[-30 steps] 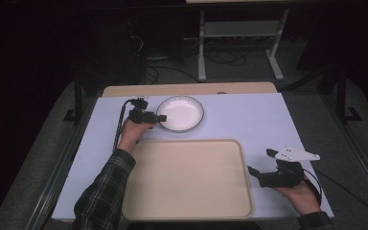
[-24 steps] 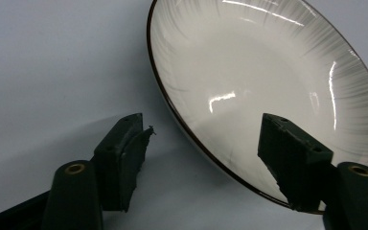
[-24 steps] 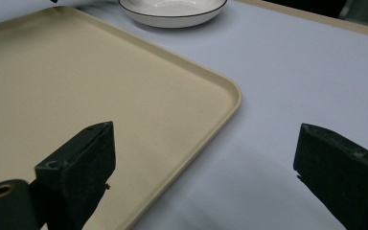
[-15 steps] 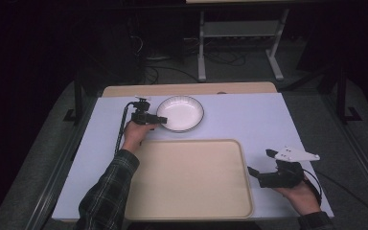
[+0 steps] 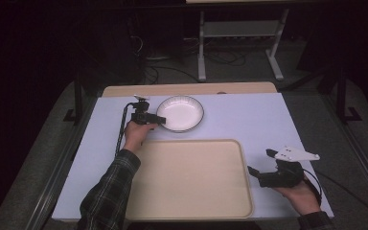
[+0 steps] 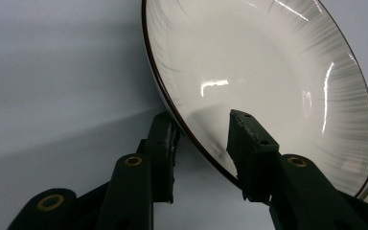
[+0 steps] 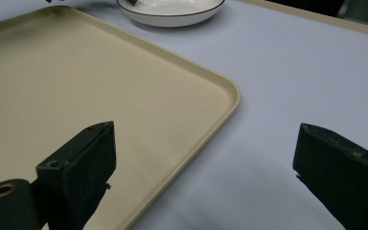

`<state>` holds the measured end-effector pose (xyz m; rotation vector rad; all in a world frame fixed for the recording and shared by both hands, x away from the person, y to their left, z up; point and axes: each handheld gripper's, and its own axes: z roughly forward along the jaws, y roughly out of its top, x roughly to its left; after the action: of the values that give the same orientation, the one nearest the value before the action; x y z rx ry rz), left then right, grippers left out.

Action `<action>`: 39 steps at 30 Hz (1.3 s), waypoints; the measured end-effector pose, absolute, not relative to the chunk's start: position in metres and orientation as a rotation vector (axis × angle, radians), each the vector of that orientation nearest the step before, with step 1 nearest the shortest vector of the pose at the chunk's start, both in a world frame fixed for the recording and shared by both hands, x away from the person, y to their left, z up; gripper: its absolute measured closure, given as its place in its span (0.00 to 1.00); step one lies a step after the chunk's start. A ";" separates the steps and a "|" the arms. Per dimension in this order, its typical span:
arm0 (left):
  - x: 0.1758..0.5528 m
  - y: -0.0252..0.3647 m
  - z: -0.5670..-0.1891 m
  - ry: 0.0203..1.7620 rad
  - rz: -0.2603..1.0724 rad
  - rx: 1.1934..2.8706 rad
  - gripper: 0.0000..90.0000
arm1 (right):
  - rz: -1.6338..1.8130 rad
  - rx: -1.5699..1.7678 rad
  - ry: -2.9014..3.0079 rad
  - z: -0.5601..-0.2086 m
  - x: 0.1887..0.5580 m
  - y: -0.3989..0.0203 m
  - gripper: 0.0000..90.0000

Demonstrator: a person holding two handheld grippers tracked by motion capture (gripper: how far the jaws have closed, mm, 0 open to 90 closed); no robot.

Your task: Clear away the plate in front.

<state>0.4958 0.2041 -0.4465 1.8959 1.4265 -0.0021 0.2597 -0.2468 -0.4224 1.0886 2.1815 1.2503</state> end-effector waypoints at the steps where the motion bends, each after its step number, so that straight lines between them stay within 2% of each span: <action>1: 0.496 0.204 -0.447 1.426 -0.002 1.896 0.71 | 1.250 1.089 2.182 -0.422 0.260 -0.247 0.07; 13: 0.497 0.205 -0.450 1.448 -0.039 1.835 0.82 | 1.247 1.096 2.178 -0.423 0.258 -0.247 0.08; 16: 0.497 0.205 -0.450 1.444 -0.042 1.821 0.85 | 1.241 1.096 2.174 -0.423 0.258 -0.248 0.14; 20: 0.498 0.204 -0.449 1.453 -0.067 1.788 0.89 | 1.238 1.098 2.175 -0.423 0.258 -0.249 0.14; 32: 0.498 0.207 -0.448 1.478 -0.118 1.700 0.94 | 1.238 1.099 2.173 -0.423 0.258 -0.250 0.14; 39: 0.499 0.214 -0.442 1.487 -0.067 1.662 0.96 | 1.240 1.103 2.164 -0.422 0.257 -0.250 0.14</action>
<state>0.4987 0.2137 -0.4423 1.6615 1.4871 -0.0674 0.2572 -0.2503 -0.4220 1.1025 2.1643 1.2402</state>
